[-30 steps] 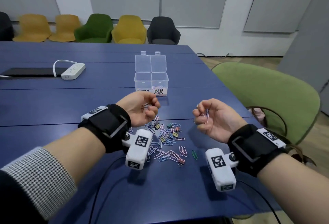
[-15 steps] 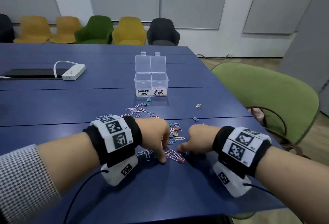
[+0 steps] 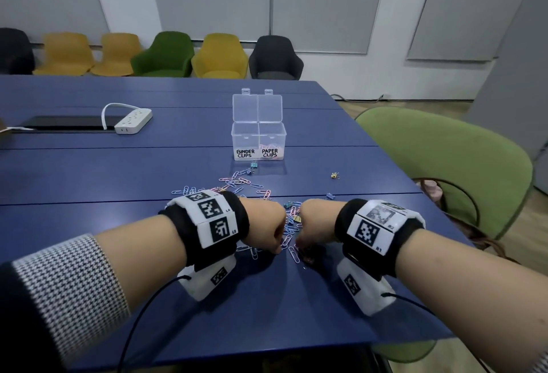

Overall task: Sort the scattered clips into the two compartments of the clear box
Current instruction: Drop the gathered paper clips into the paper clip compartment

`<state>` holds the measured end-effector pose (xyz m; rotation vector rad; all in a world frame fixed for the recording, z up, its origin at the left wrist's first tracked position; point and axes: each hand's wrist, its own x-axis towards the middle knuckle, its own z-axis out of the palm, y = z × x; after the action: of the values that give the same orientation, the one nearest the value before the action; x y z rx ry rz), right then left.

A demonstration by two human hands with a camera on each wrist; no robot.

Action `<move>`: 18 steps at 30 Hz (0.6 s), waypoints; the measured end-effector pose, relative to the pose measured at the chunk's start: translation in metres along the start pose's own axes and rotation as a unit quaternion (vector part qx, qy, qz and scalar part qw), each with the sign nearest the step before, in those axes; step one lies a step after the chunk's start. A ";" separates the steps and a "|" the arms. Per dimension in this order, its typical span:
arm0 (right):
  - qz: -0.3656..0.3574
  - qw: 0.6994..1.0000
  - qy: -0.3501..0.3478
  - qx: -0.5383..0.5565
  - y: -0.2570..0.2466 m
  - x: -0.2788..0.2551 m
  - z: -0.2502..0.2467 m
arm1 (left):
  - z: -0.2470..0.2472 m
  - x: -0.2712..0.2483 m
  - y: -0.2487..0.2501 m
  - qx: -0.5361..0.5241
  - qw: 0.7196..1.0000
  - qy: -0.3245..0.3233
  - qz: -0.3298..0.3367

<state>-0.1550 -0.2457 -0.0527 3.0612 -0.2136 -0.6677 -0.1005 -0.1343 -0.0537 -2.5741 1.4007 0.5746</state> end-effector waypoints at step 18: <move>-0.019 0.385 -0.010 0.923 0.037 -0.019 0.008 | -0.006 -0.042 -0.068 -0.856 0.511 0.060 -0.048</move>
<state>-0.1801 -0.2793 -0.0507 4.7299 -2.5771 -0.3644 -0.0628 -0.0660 -0.0339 -3.6527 0.2583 3.0021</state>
